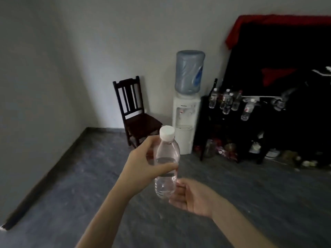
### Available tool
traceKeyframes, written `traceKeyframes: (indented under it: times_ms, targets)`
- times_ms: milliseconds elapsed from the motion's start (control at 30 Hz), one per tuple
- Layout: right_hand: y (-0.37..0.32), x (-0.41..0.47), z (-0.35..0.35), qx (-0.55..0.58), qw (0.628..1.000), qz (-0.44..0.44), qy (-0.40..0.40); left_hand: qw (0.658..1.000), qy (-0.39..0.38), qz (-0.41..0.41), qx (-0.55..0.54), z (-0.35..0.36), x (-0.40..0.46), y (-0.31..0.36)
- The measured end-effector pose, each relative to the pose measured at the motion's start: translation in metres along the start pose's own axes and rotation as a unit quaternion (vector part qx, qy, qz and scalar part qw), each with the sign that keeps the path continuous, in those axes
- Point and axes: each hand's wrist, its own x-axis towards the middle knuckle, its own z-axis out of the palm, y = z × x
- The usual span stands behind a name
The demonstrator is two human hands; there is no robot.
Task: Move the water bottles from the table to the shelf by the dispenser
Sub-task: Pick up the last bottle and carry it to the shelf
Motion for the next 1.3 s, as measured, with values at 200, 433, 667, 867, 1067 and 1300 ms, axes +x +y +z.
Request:
traceKeyframes:
  times_ms: [200,433,667,867,1067,1300]
  targets:
    - [-0.024,-0.032,-0.068,0.05,0.997,-0.031,0.04,0.996,-0.072,0.041,-0.022,0.07,0.038,0.03]
    - [-0.061,-0.045,-0.149,0.059,0.994,-0.059,0.068,0.992,-0.106,0.065,-0.028,0.143,0.086,0.055]
    - [-0.092,-0.028,-0.194,0.072,0.995,-0.052,0.049,0.99,-0.121,0.068,-0.014,0.183,0.128,0.059]
    - [-0.119,0.006,-0.224,0.083,0.994,-0.038,0.051,0.99,-0.125,0.07,-0.009,0.208,0.171,0.045]
    - [-0.163,0.058,-0.242,0.085,0.994,-0.04,0.05,0.989,-0.13,0.072,-0.006,0.222,0.237,0.023]
    - [-0.25,0.148,-0.256,0.057,0.996,-0.033,0.053,0.99,-0.125,0.067,-0.018,0.223,0.352,-0.009]
